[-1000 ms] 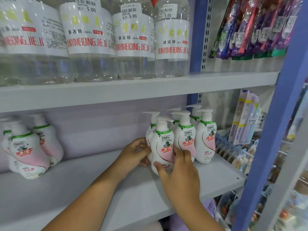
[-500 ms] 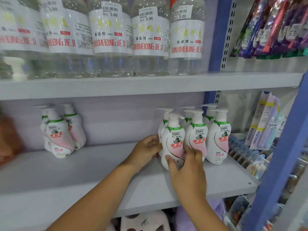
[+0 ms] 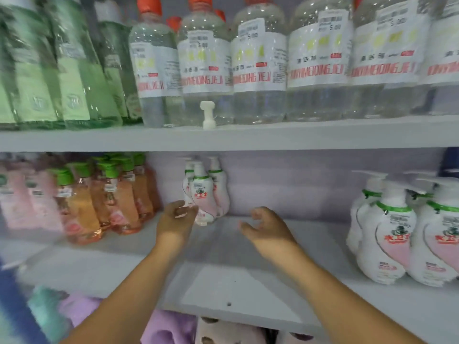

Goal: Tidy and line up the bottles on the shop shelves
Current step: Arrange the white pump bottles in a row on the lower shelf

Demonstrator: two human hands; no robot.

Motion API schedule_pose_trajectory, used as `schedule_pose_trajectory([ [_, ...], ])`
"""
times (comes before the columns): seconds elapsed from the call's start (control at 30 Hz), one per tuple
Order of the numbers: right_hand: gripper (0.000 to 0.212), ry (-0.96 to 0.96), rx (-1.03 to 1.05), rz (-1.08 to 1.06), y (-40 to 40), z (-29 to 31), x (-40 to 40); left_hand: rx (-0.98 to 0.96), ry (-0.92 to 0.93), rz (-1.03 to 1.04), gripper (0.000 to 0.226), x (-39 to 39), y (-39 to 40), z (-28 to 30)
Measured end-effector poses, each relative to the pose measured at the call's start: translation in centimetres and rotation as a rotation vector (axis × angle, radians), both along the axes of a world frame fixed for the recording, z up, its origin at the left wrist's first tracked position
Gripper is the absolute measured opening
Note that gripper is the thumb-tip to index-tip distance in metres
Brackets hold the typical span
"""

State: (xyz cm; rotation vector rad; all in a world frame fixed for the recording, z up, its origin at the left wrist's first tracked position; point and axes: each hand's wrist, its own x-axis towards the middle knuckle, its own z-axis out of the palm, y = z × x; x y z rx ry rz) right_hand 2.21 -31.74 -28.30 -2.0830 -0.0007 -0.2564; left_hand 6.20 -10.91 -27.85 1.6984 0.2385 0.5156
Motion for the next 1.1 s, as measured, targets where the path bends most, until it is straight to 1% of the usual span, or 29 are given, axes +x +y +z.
schedule_pose_trajectory([
  [0.03,0.050,0.009,0.011,0.007,1.4,0.7,1.7,0.003,0.013,-0.001,0.029,1.0,1.2,0.1],
  [0.07,0.046,0.007,0.031,0.009,2.8,1.3,3.3,0.018,0.021,-0.034,0.032,2.0,2.1,0.1],
  [0.1,0.036,0.000,0.048,0.006,4.1,1.9,4.7,0.040,0.024,-0.078,0.033,3.0,2.8,-0.1],
  [0.17,0.018,-0.028,0.037,-0.010,6.8,2.7,7.4,0.058,0.003,-0.154,0.029,5.0,3.8,-0.4],
  [0.2,0.014,-0.049,0.012,-0.015,8.1,2.7,8.7,0.048,-0.016,-0.189,0.026,6.0,4.2,-0.6],
  [0.23,0.016,-0.067,-0.009,-0.018,9.4,2.5,9.8,0.034,-0.027,-0.233,0.026,6.8,4.5,-0.6],
  [0.27,0.023,-0.078,-0.020,-0.038,10.7,2.1,10.8,0.018,-0.028,-0.291,0.028,7.6,4.8,-0.6],
  [0.33,0.046,-0.103,-0.030,-0.148,12.8,1.1,11.7,0.036,-0.016,-0.396,0.035,8.6,5.3,-0.5],
  [0.4,0.062,-0.135,-0.053,-0.256,13.9,-0.1,11.7,0.078,-0.010,-0.433,0.043,9.3,5.8,-0.3],
  [0.47,0.063,-0.135,-0.025,-0.297,14.0,-0.7,11.1,0.086,0.019,-0.509,0.044,9.8,6.1,0.1],
  [0.53,0.056,-0.112,0.037,-0.314,12.9,-0.7,10.1,0.125,0.014,-0.557,0.039,10.0,5.7,0.6],
  [0.63,0.035,-0.119,0.079,-0.331,10.3,-0.3,7.4,0.226,-0.071,-0.529,0.026,9.9,4.2,1.2],
  [0.7,0.020,-0.133,0.071,-0.366,8.7,0.2,5.0,0.320,-0.109,-0.471,0.028,9.9,2.6,1.4],
  [0.73,0.018,-0.128,0.068,-0.395,7.9,0.4,3.9,0.323,-0.105,-0.440,0.035,9.9,1.6,1.3],
  [0.8,0.021,-0.100,0.083,-0.468,6.3,0.6,1.7,0.285,-0.047,-0.393,0.059,10.0,-0.3,1.2],
  [0.87,0.026,-0.087,0.070,-0.550,4.6,0.3,-0.6,0.360,0.013,-0.349,0.087,10.1,-2.0,0.9],
  [0.9,0.029,-0.099,0.068,-0.588,3.6,0.0,-1.7,0.413,0.034,-0.320,0.095,10.3,-2.6,0.7],
  [0.93,0.033,-0.124,0.073,-0.617,2.6,-0.3,-2.8,0.452,0.057,-0.291,0.097,10.5,-3.1,0.5],
  [1.0,0.041,-0.181,0.082,-0.647,0.7,-0.9,-4.9,0.488,0.065,-0.257,0.085,11.2,-3.5,0.1],
  [1.1,0.058,-0.246,0.102,-0.643,-1.5,-1.4,-7.4,0.503,-0.057,-0.297,0.062,11.9,-3.8,-1.0],
])
